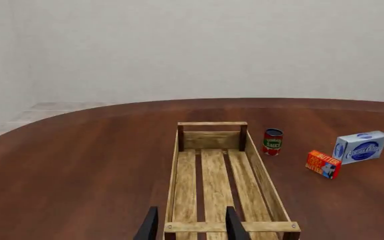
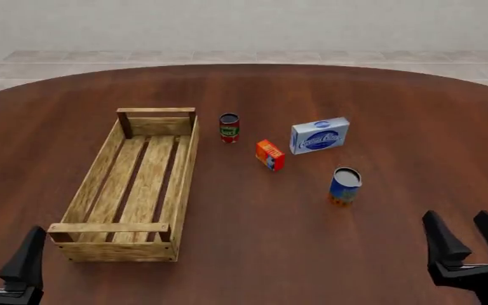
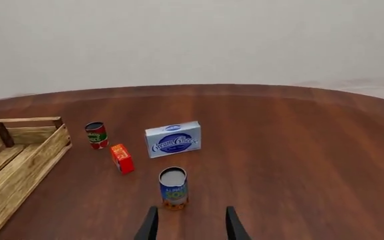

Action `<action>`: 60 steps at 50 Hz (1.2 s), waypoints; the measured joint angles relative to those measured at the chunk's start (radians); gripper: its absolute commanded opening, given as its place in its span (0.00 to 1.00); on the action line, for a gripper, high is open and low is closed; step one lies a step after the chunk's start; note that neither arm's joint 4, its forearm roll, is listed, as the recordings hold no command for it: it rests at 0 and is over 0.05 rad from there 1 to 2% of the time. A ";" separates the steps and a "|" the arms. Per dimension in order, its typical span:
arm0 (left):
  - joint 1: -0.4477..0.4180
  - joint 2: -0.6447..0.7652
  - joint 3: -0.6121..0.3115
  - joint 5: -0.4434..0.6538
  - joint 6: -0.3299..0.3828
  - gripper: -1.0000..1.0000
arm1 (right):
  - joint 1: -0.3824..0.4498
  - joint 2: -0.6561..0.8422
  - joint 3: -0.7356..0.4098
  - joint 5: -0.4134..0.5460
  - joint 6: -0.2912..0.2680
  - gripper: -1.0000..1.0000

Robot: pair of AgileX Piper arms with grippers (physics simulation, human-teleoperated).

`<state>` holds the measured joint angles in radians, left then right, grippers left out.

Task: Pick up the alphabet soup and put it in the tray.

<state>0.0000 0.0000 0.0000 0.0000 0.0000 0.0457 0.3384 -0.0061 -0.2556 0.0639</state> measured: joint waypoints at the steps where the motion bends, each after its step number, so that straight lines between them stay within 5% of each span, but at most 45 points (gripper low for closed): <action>1: 0.000 0.000 0.000 0.000 0.000 1.00 | 0.003 0.021 0.001 -0.020 0.001 1.00; 34: 0.000 0.000 0.000 0.000 0.000 1.00 | 0.091 0.884 0.006 -0.808 0.003 1.00; 60: 0.000 0.000 0.000 0.000 0.000 1.00 | 0.116 1.093 -0.021 -0.953 -0.013 1.00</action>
<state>0.0000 0.0000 0.0000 0.0000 0.0000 0.1619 1.4319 -0.0275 -1.2082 0.0506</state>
